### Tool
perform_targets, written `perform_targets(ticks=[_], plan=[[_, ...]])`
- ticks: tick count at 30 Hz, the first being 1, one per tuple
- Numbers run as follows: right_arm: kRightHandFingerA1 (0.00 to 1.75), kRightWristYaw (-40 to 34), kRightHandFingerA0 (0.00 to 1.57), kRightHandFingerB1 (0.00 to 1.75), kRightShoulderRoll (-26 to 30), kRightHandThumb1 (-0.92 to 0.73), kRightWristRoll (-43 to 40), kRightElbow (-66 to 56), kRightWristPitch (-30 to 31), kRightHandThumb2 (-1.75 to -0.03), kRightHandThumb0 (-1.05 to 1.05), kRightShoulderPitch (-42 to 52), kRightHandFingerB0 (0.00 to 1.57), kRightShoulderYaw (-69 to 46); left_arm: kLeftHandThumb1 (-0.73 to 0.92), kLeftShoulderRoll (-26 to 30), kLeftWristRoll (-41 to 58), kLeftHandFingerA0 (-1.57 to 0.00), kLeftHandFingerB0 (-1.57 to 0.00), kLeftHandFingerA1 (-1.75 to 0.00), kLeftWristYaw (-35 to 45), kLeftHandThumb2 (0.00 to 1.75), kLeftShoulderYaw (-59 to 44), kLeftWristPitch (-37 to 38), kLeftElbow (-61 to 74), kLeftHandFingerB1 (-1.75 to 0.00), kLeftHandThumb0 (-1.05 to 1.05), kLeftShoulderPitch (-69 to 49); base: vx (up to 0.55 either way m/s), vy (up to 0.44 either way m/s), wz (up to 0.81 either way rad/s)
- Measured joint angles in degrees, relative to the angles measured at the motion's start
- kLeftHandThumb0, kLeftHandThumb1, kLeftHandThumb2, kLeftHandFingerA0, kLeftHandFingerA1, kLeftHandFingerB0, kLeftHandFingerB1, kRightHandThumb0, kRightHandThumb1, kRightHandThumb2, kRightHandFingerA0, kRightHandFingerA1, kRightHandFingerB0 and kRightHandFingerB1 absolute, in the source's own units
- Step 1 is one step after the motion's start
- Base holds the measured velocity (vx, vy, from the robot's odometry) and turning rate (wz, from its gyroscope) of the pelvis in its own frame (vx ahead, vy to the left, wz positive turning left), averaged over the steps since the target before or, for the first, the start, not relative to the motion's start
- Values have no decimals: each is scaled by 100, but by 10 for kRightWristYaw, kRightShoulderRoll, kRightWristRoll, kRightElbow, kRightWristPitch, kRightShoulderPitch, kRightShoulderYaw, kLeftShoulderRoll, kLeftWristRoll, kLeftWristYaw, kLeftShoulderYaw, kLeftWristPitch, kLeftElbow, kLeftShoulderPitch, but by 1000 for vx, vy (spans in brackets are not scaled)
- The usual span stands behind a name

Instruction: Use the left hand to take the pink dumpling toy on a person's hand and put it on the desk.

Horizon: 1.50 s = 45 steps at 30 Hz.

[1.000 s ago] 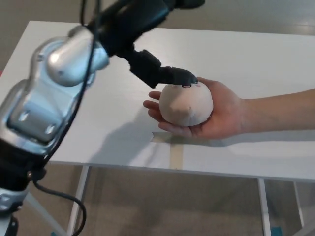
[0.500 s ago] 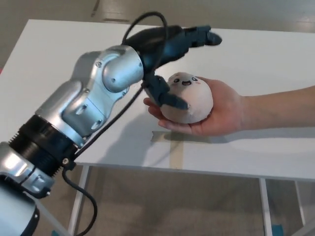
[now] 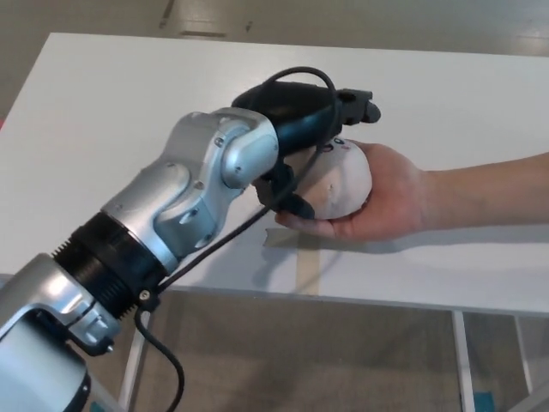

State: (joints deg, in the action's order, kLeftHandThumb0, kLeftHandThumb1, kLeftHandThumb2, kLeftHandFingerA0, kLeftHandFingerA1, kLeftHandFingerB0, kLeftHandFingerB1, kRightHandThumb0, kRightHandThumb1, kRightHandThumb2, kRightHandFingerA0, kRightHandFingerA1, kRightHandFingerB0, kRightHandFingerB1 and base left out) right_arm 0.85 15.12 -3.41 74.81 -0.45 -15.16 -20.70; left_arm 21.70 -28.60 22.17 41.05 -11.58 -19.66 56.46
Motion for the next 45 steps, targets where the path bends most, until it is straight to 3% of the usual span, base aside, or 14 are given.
perform_targets(ticks=[7,8,11,12,13,16,32,33,36,37,39,43,44,45], plan=[[44,0,57,44,0,-64,0,0,0,-59,-21,-3,56,0,17,-14,-20,0,0,-48,13,81,1,-8,-11,-48,-34,-3,0,0,0],[44,0,57,45,0,-64,0,0,0,-59,-21,-4,56,0,46,-21,-28,-21,-10,-41,16,74,1,-10,-19,-37,-65,-4,0,0,0],[44,1,57,45,0,-64,0,0,0,-59,-21,-5,56,0,64,-26,-35,-50,-25,-38,16,59,1,-9,-29,-30,-48,-7,0,0,0],[44,1,57,45,0,-64,0,0,0,-59,-21,-5,58,0,71,-27,-38,-91,-66,-88,16,61,1,-8,-33,-41,-28,-8,0,0,0],[44,1,58,46,0,-64,-1,0,0,-59,-21,-5,59,0,73,-30,-41,-85,-76,-136,14,64,-3,-4,-39,-48,-26,-10,0,0,0],[45,1,59,46,0,-64,-1,0,0,-59,-21,-5,59,0,82,-39,-42,-61,-78,-172,9,56,-15,-3,-45,-48,-18,-18,0,0,0],[45,0,59,47,0,-64,-4,0,-1,-59,-21,-7,60,-2,72,-49,-69,-68,-64,-153,-16,62,-41,7,-39,-44,-22,-47,0,0,0],[45,0,59,47,0,-64,-5,0,-1,-59,-20,-7,60,-2,66,-49,-70,-73,-80,-142,-17,71,-42,8,-37,-61,-36,-48,0,0,0],[45,0,59,46,0,-64,-6,0,-1,-59,-20,-7,60,-2,73,-48,-73,-66,-81,-155,-18,63,-51,13,-31,-87,-24,-48,0,0,0],[45,0,59,46,0,-64,-6,0,-1,-59,-20,-7,59,-2,74,-47,-73,-65,-66,-157,-19,62,-59,16,-26,-118,-24,-47,0,0,0],[45,0,60,46,0,-64,-6,0,-2,-59,-20,-7,60,-2,74,-43,-72,-65,-61,-158,-19,62,-76,22,-14,-127,-26,-43,0,0,0],[45,0,59,46,0,-64,-7,0,-2,-59,-21,-7,60,-2,75,-40,-68,-66,-74,-159,-25,62,-109,35,11,-103,-26,-33,0,0,0],[45,0,59,47,0,-65,-7,0,-2,-59,-21,-7,61,-2,74,-39,-65,-67,-87,-161,-28,62,-122,40,22,-68,-28,-32,0,0,0],[45,0,59,47,0,-65,-7,0,-2,-59,-21,-7,61,-2,74,-39,-64,-67,-87,-161,-29,62,-128,43,28,-68,-28,-32,0,0,0]])
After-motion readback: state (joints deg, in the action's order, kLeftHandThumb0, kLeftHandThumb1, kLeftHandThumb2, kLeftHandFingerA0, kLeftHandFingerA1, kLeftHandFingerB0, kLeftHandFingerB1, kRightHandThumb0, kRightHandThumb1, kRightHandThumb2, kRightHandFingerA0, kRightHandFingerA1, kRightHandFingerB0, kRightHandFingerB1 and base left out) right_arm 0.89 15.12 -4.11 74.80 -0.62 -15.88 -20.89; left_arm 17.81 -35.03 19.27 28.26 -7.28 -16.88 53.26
